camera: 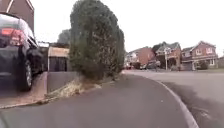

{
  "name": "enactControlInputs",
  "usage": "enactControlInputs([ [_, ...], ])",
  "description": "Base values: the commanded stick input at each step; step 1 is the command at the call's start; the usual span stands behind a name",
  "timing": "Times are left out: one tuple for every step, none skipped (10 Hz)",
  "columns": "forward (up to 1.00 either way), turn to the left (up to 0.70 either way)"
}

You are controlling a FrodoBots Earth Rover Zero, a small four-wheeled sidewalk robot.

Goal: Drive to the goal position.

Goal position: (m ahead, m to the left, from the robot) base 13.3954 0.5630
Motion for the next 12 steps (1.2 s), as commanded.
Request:
enactControlInputs([
  [1.00,-0.40],
  [1.00,-0.40],
  [1.00,-0.40],
  [1.00,-0.40],
  [1.00,-0.40],
  [1.00,-0.40],
  [1.00,-0.40],
  [1.00,-0.29],
  [1.00,-0.03],
  [1.00,0.00],
  [1.00,0.00],
  [1.00,0.00],
])
